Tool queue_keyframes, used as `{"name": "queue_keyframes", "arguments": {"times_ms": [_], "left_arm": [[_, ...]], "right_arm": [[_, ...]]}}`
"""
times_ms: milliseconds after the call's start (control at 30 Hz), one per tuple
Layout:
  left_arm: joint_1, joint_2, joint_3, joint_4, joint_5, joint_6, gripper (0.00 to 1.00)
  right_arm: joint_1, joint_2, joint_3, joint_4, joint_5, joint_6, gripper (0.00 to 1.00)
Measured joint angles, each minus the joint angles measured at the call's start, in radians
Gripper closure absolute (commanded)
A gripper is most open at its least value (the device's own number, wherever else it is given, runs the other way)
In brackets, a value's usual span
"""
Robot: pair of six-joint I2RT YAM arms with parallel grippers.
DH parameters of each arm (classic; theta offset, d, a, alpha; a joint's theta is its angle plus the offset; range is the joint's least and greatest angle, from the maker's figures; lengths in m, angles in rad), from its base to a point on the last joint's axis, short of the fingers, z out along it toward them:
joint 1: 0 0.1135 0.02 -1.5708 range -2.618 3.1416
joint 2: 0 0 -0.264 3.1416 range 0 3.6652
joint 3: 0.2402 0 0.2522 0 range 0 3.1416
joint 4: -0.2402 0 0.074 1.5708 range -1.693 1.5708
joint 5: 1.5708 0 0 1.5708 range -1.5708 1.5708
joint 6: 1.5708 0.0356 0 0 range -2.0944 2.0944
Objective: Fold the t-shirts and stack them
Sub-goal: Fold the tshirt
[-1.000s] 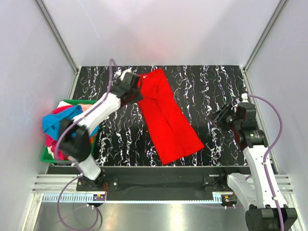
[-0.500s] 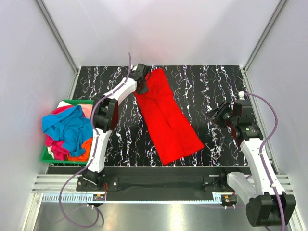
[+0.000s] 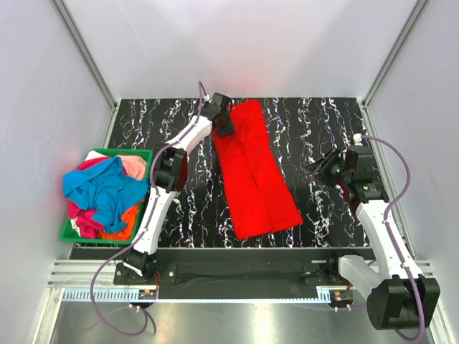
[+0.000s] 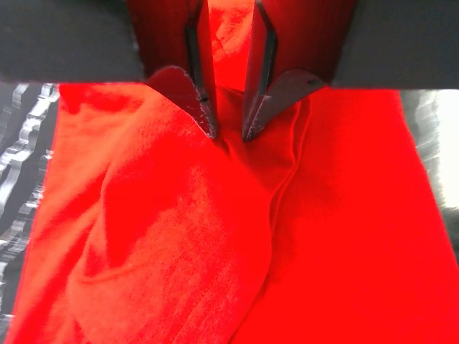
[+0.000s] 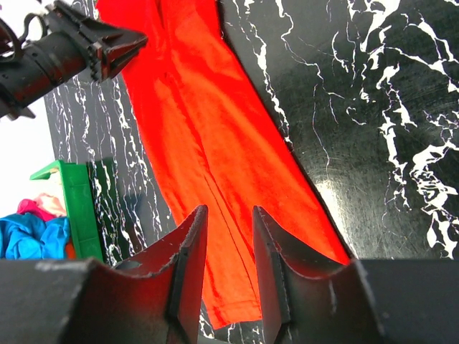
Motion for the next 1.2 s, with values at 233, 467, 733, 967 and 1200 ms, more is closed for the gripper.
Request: {"name": "queue_keyframes", "arguments": {"times_ms": [233, 467, 733, 967, 1200], "left_arm": [[-0.002, 0.028, 0.028, 0.075, 0.131, 0.019, 0.65], [0.013, -0.101, -0.115, 0.07, 0.186, 0.095, 0.52], [0.002, -0.704, -0.721, 0.046, 0.146, 0.132, 0.49], [-0.231, -0.977, -1.209, 0.119, 0.19, 0.091, 0.48], [-0.372, -1.056, -1.47, 0.177, 0.214, -0.011, 0.47]], "right_arm": [[0.0, -0.02, 0.0, 0.0, 0.0, -0.003, 0.61], [0.0, -0.009, 0.002, -0.013, -0.01, -0.011, 0.6], [0.0, 0.093, 0.001, -0.149, 0.015, -0.053, 0.6], [0.001, 0.104, -0.016, -0.188, -0.016, -0.061, 0.59], [0.006, 0.078, -0.065, -0.217, -0.044, -0.066, 0.59]]}}
